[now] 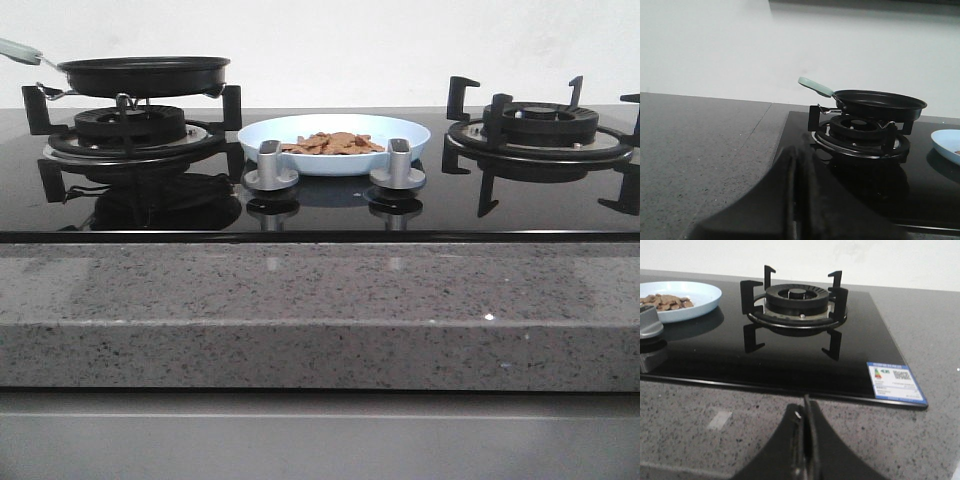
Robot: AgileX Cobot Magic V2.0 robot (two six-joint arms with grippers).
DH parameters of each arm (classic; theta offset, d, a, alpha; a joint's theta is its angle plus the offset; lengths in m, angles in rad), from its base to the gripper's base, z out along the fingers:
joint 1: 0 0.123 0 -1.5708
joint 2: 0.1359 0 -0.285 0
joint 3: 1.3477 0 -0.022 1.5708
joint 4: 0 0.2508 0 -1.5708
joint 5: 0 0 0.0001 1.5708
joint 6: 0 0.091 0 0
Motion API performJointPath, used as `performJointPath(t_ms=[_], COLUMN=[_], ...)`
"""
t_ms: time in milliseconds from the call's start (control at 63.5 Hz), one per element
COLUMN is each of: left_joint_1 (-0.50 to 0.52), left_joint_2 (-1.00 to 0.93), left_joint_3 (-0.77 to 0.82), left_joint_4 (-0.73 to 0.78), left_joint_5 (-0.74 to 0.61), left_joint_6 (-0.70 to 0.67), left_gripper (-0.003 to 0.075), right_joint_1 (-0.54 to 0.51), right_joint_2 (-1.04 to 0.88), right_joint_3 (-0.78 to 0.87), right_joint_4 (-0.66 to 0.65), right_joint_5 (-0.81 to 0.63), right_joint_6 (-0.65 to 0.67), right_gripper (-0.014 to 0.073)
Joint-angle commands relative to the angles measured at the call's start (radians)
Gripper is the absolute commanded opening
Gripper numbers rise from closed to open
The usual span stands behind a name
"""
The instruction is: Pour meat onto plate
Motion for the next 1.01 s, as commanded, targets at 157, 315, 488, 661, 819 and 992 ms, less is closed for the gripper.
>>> performJointPath(t_ms=[157, 315, 488, 661, 819, 992], left_joint_1=[-0.008, -0.008, -0.008, -0.008, -0.008, -0.008], left_joint_2=[-0.018, -0.018, -0.018, -0.018, -0.018, -0.018], left_joint_3=[0.006, 0.006, 0.006, 0.006, 0.006, 0.006], left_joint_4=[-0.008, -0.008, -0.008, -0.008, -0.008, -0.008], left_joint_5=[-0.081, -0.081, -0.081, -0.081, -0.081, -0.081], left_joint_6=[-0.006, -0.006, -0.006, -0.006, -0.006, -0.006], left_gripper=[-0.0020, -0.0020, -0.0020, -0.0020, -0.0020, -0.0020], right_joint_1=[0.001, -0.003, -0.005, -0.005, -0.021, -0.072], right_joint_2=[-0.016, -0.016, -0.016, -0.016, -0.016, -0.016], right_joint_3=[-0.005, -0.005, -0.004, -0.004, -0.004, -0.004], right_joint_4=[-0.121, -0.191, -0.191, -0.191, -0.191, -0.191], right_joint_5=[-0.174, -0.180, -0.182, -0.185, -0.198, -0.212], right_joint_6=[0.119, 0.208, 0.208, 0.208, 0.208, 0.208], right_gripper=[-0.0069, -0.0069, -0.0069, -0.0069, -0.0069, -0.0069])
